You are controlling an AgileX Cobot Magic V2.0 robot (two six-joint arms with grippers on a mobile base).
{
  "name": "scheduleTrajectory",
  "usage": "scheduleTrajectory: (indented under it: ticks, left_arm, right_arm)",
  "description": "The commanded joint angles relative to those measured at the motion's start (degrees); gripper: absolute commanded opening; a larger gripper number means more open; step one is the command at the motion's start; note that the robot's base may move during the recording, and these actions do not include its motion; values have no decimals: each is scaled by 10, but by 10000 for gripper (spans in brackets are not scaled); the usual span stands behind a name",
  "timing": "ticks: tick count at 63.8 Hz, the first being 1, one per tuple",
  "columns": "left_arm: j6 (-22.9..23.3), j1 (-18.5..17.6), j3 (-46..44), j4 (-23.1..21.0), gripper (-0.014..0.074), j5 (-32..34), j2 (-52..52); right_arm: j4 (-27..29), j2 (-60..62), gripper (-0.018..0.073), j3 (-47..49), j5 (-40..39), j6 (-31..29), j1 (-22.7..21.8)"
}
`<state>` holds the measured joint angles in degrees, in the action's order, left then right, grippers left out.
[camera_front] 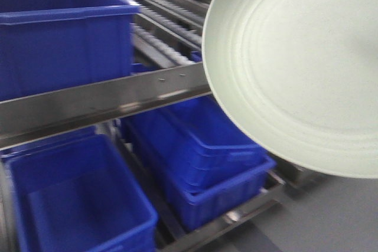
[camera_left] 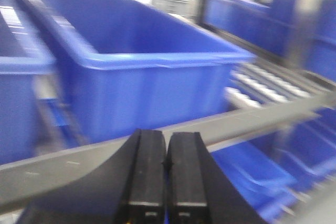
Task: Place green plate on second shelf with right arm
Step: 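Bring the held plate over an open blue bin on the shelf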
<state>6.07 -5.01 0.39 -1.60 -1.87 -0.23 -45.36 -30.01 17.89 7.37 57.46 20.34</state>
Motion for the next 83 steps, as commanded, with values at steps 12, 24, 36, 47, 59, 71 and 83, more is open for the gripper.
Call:
scheduleTrajectory:
  ticks: [12, 24, 36, 47, 59, 71, 83]
  left_arm:
    - [2, -3, 23, -5, 130, 51, -9]
    - [2, -3, 23, -5, 130, 51, -9]
    - [2, -3, 23, -5, 130, 51, -9]
    - [2, -3, 23, -5, 130, 51, -9]
    - [2, -3, 23, -5, 130, 51, -9]
    - [2, -3, 23, -5, 130, 51, -9]
    - [2, -3, 23, -5, 130, 51, -9]
  right_arm:
    - [-9, 0, 52, 21, -39, 3, -3]
    - [-9, 0, 52, 21, -39, 3, -3]
    - [-9, -1, 52, 21, -39, 3, -3]
    - [-9, -1, 52, 21, -39, 3, -3]
    - [-9, -1, 52, 21, -39, 3, -3]
    - [-9, -1, 52, 21, -39, 3, -3]
    - [-9, -1, 52, 21, -41, 3, -3]
